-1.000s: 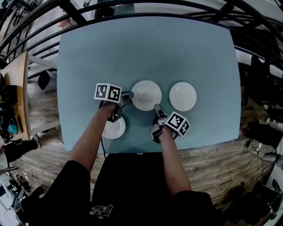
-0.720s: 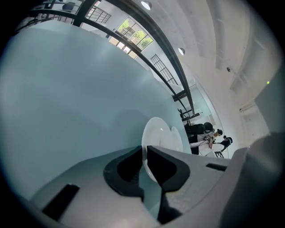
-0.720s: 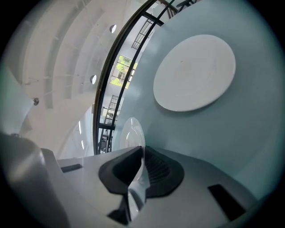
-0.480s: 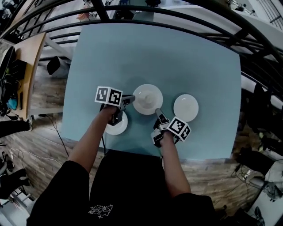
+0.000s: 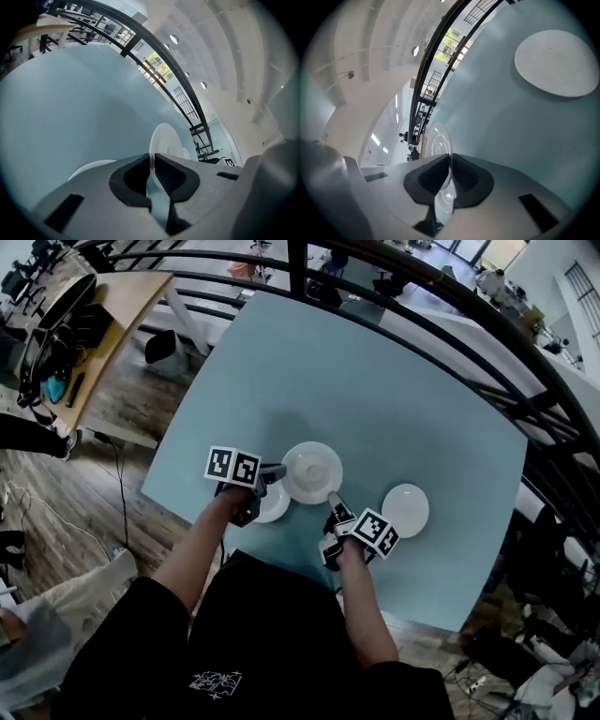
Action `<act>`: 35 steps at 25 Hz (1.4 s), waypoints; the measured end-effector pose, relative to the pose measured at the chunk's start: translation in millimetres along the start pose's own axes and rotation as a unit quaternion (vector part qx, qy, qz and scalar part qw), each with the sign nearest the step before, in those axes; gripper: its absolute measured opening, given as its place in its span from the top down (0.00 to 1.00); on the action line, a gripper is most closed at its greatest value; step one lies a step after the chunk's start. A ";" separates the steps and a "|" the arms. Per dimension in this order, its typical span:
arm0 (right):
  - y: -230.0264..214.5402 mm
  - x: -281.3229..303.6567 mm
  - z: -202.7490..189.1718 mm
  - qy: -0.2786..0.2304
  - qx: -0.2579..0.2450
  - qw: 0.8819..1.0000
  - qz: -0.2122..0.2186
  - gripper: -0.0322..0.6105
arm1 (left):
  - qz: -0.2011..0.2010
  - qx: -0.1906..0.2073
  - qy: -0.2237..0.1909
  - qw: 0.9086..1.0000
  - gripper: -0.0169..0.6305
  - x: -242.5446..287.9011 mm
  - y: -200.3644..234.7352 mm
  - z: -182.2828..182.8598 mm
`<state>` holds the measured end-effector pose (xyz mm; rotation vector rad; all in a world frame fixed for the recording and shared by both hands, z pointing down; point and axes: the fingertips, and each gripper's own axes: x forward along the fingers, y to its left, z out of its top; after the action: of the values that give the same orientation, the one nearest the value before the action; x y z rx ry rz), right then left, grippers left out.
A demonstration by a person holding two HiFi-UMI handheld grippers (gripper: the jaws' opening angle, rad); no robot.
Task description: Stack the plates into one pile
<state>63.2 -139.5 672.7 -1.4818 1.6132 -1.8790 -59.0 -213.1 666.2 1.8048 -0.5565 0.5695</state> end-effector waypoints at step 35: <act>11.2 61.9 -124.4 0.177 -0.185 0.965 -0.060 0.91 | 0.091 -0.137 -0.086 0.983 0.91 -94.9 105.6 -109.3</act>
<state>-68.5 -115.7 711.8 -1.4665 2.1831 -2.0890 -210.1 -129.5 713.7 1.5577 -0.8826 0.4376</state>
